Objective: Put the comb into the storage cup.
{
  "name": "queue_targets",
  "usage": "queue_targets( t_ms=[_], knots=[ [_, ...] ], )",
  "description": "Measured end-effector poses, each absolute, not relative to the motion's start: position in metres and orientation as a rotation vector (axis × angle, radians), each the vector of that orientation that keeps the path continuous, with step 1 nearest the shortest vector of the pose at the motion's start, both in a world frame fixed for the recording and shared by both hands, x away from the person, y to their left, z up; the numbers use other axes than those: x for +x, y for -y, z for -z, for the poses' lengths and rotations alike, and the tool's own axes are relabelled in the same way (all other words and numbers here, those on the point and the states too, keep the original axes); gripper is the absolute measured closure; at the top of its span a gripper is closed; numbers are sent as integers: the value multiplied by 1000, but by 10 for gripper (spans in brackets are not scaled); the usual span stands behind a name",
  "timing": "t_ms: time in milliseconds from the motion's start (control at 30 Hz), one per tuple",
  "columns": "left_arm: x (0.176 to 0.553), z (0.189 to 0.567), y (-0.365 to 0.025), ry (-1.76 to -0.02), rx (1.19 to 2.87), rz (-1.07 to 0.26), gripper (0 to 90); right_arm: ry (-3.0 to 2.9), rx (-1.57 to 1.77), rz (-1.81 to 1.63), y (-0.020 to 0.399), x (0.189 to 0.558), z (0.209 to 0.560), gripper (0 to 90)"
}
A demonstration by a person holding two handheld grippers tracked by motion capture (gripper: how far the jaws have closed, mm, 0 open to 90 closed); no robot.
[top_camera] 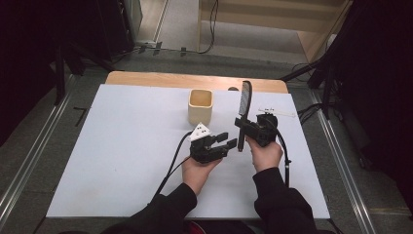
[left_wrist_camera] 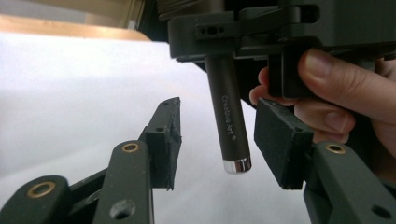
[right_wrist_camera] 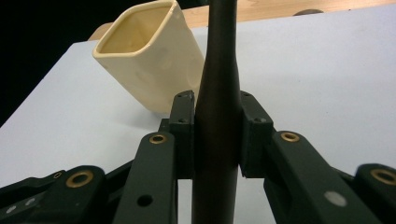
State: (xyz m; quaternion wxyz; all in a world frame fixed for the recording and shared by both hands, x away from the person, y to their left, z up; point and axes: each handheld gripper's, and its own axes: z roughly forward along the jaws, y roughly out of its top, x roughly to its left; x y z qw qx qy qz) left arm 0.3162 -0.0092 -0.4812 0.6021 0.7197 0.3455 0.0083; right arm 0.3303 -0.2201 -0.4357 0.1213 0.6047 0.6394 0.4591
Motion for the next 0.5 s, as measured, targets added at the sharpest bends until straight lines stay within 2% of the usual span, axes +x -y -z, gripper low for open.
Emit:
queue_targets(
  t_ms=[367,500],
  knots=[
    [317,482,0,-820,1766,70,391,-1872,1748,-1333,219,330,437,697],
    [318,482,-3,-817,1799,93,390,-1876,1740,-1331,218,330,438,697]
  ],
)
